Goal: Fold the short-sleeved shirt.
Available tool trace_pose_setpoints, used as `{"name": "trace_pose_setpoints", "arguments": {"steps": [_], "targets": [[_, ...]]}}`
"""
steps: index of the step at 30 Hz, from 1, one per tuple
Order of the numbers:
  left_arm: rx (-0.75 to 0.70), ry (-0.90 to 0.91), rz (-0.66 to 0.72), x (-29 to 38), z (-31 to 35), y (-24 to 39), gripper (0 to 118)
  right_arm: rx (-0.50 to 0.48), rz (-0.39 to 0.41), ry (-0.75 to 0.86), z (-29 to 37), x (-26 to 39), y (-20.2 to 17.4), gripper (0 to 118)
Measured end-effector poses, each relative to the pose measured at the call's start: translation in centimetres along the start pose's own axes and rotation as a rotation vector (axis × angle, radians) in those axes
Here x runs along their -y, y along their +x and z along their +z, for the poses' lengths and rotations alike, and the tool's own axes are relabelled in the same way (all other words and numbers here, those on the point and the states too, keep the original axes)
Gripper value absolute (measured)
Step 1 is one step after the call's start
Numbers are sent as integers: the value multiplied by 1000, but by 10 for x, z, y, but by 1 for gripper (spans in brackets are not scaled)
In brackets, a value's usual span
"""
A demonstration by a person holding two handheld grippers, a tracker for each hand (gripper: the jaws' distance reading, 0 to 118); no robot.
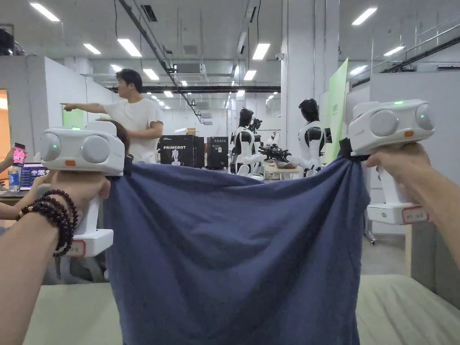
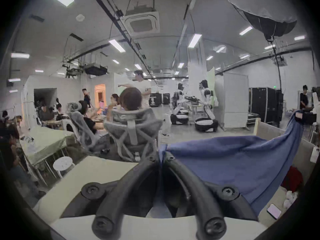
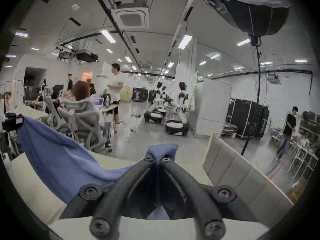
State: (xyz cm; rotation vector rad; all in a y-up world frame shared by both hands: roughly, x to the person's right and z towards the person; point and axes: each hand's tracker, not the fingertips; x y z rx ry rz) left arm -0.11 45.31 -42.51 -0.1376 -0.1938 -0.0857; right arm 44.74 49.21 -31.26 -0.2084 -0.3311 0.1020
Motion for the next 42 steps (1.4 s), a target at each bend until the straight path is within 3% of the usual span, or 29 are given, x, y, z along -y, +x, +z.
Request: {"name": "trace_pose_setpoints", "arguments": {"steps": [3,15,30,36,42], "targets": [[-40,-19,55,-9,-15,-11,2,35,-61,37,-6,-8,6,1],[-63,27,52,4,-39,-23,2,25,-37,57,-23,11,2,1],[15,-125,31,131,-64,-20,2,-9,-99,-131,-64,139,-5,1],[13,-127,72,130,-22,-15,2,-4,-107,-108,-25,141,-11,1],[32,-102,89,148,60,-18,2,-7,-50,-86,54,161,-19,1]]}}
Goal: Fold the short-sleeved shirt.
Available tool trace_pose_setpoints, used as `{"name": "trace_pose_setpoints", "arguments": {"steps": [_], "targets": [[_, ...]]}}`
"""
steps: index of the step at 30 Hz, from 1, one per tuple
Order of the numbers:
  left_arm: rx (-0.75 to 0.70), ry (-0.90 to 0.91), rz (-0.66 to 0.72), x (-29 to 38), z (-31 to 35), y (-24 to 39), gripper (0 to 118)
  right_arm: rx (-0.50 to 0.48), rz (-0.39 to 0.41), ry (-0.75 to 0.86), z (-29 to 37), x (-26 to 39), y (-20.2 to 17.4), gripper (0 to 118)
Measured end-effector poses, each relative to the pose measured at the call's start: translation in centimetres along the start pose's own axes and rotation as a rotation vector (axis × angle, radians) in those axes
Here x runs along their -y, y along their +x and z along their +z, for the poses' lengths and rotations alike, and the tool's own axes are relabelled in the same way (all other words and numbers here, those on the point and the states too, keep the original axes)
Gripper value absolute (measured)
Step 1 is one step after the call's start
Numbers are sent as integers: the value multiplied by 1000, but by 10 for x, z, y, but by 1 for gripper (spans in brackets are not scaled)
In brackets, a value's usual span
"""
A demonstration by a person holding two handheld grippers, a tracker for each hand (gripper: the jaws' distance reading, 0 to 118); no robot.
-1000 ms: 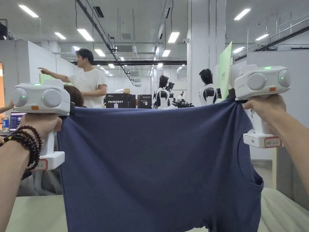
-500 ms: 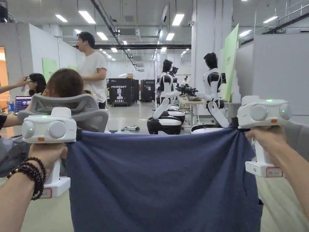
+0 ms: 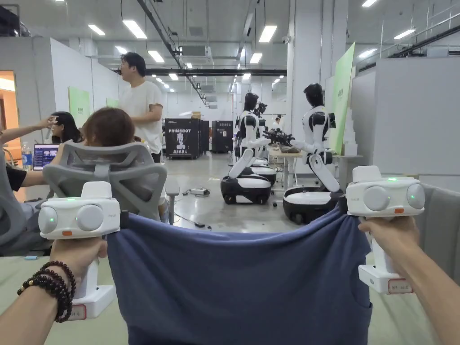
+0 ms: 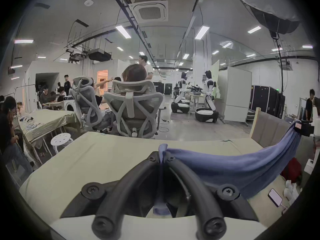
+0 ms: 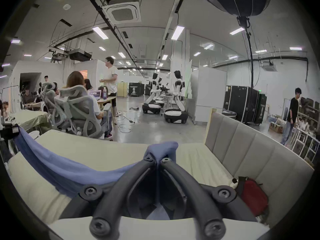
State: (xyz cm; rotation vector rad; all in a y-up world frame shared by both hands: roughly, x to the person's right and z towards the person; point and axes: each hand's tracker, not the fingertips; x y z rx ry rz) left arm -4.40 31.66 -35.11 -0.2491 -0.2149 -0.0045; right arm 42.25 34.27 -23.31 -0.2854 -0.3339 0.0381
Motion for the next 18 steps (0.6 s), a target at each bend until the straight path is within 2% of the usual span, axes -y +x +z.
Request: {"name": "trace_pose_setpoints", "arguments": {"steps": [9,12,16,18], "targets": [[48,-17,-12,81,118,-15,2,-12,11,-40,117,103,8,2],[62,-45,-37,120,149,-17,2,0,53,-69,148,149,4,2],[85,-105,-5,177,177,-27,2,-1,69,-110,184,214,-5,2],[88,-142,24,207,190,-33,2,-12,113,-161,197,247,-11,2]]}}
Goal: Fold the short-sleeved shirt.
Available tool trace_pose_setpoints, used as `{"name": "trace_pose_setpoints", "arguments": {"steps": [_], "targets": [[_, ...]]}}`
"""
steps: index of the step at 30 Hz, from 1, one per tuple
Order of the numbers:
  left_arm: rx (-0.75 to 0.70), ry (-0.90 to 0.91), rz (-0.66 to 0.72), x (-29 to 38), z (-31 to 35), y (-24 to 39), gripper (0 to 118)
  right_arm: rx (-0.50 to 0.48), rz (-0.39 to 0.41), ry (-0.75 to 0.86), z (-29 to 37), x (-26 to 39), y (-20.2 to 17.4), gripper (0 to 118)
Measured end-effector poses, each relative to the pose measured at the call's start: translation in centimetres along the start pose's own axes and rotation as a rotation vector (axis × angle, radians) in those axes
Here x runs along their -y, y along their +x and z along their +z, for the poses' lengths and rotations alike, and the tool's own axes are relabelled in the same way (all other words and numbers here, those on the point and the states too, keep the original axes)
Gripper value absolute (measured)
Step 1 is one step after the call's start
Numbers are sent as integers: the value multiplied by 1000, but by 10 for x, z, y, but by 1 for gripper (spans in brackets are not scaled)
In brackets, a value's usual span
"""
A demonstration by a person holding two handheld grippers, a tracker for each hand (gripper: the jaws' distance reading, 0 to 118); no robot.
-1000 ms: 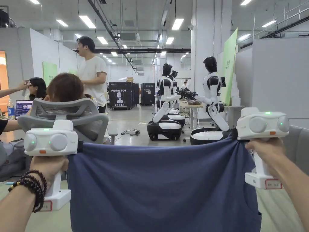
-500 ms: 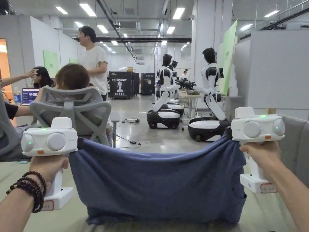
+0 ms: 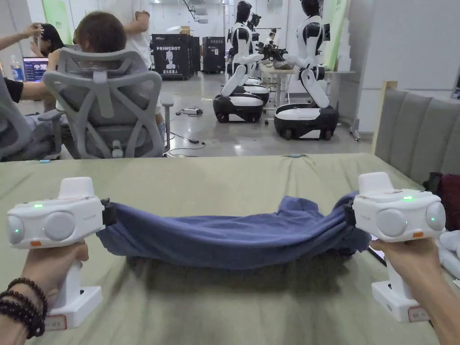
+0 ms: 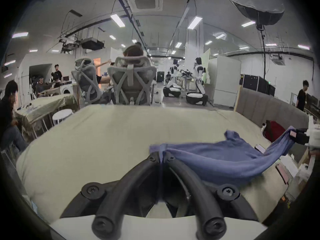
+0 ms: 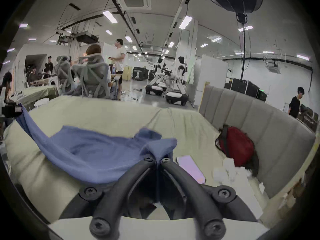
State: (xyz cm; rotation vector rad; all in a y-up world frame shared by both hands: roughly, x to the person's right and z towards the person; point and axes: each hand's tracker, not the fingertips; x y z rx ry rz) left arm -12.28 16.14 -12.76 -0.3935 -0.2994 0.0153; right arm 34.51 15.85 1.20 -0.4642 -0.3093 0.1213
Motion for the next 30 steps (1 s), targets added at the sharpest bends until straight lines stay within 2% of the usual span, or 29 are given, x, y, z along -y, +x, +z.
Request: {"name": "trace_pose_setpoints", "arguments": {"steps": [4,8,10,13,16,20,21,22,23,24,25,26,27,28,29,30], "targets": [[-2,-101,16,59,8,-12,2,-28,25,-102,-5,63,-6,2],[-24,-184,-1,91,6,-19,2,-38,-11,-215,-7,105,-9,2],[-25,-199,5,104,9,-20,2,-26,-4,-273,-8,121,-8,2],[-34,-234,-12,117,6,-23,2,-42,-33,-323,-15,137,-5,3],[-42,-275,6,127,-3,-29,3,-45,4,-382,-28,146,-11,3],[-47,-292,27,133,-7,-26,3,-29,6,-377,-34,149,-17,3],[-51,-291,27,133,-7,-25,3,-24,-4,-372,-29,148,-16,5],[-55,-286,34,132,-6,-24,5,-19,-19,-360,-27,145,-16,14],[-62,-280,39,131,-5,-23,22,-9,-15,-335,-23,143,-16,43],[-67,-268,44,128,-2,-22,52,2,-4,-310,-19,141,-17,77],[-99,-241,47,125,0,-21,88,9,0,-292,-11,139,-17,107],[-127,-207,44,122,2,-20,118,3,-4,-268,-5,137,-17,118],[-136,-120,20,117,11,-19,108,-20,-12,-212,5,131,-15,113],[-101,-112,40,112,15,-20,107,-20,-30,-233,9,130,-15,112],[-101,-142,50,107,17,-21,112,-22,-40,-234,13,128,-16,111],[-91,-151,56,102,20,-21,112,-24,-48,-230,18,127,-16,105]]}}
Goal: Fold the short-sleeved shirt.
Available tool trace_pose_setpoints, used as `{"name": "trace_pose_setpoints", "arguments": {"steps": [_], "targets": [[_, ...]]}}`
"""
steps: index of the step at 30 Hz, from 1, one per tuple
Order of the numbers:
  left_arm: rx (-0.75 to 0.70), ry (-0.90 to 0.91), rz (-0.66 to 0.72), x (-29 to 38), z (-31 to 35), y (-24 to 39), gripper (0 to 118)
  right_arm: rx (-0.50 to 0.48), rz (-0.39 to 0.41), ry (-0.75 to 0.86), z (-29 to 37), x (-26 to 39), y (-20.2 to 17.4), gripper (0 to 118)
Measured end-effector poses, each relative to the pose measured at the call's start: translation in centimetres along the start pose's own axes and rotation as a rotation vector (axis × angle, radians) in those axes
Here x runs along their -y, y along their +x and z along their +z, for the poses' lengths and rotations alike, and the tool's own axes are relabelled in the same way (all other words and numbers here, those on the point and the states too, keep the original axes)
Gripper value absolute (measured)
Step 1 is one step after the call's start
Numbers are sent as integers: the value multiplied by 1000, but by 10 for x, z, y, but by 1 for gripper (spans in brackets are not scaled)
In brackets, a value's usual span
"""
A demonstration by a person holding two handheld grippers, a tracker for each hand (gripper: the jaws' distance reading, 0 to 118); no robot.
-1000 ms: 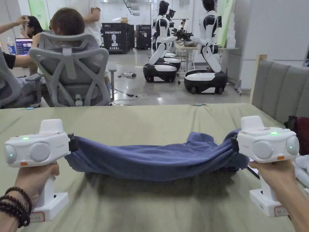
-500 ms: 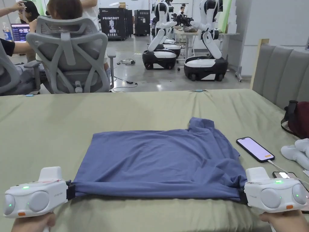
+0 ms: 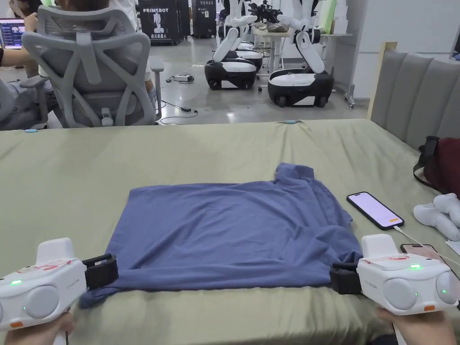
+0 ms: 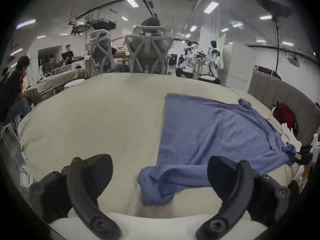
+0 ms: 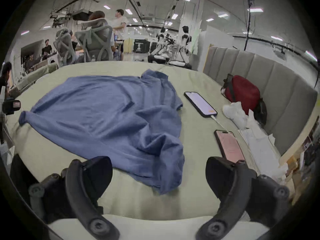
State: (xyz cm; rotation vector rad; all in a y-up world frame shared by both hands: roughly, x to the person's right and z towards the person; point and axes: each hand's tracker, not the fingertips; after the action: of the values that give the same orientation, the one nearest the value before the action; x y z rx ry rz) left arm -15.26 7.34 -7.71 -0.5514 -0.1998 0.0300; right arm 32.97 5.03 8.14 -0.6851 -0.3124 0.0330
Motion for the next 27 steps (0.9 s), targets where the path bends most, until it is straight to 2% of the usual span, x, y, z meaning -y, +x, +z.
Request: {"name": "trace_pose_setpoints", "arguments": {"steps": [1,3,4,5,11,12,13,14,15,16,18,22,23,25,27], "targets": [[14,1,5,11,-7,-3,105,-10,-10,18,6,1,0,90],[36,48,-10,16,-1,-1,53,-21,-20,34,8,0,-6,18],[18,51,-36,18,-2,0,20,-22,-22,33,9,1,-7,0],[-1,44,-70,12,9,6,0,-21,-18,28,9,2,-8,0],[1,-1,-49,13,-3,-6,0,-47,-1,30,4,0,-18,0],[-2,-7,-49,14,-6,-7,16,-47,0,26,3,-1,-19,0],[-3,-9,-55,15,-9,-7,44,-49,-4,21,2,-2,-18,0],[-3,-24,-61,17,-13,-7,83,-49,-6,19,1,-2,-19,0],[-8,-60,-69,19,-18,-7,98,-49,-8,17,0,-3,-20,0],[-32,-92,-62,22,-22,-6,99,-49,-8,14,-1,-3,-20,0],[-29,-93,-65,28,-29,-6,85,-49,-5,7,-3,-4,-21,0],[-39,-149,-90,38,-43,-3,79,-44,7,-10,-11,-5,-22,0],[-33,-152,-88,40,-44,-2,74,-41,8,-10,-12,-6,-22,0],[8,-137,-73,42,-38,0,54,-41,3,-12,-13,-7,-22,0],[18,-122,-83,42,-32,5,18,-39,-1,-15,-14,-6,-22,0]]}}
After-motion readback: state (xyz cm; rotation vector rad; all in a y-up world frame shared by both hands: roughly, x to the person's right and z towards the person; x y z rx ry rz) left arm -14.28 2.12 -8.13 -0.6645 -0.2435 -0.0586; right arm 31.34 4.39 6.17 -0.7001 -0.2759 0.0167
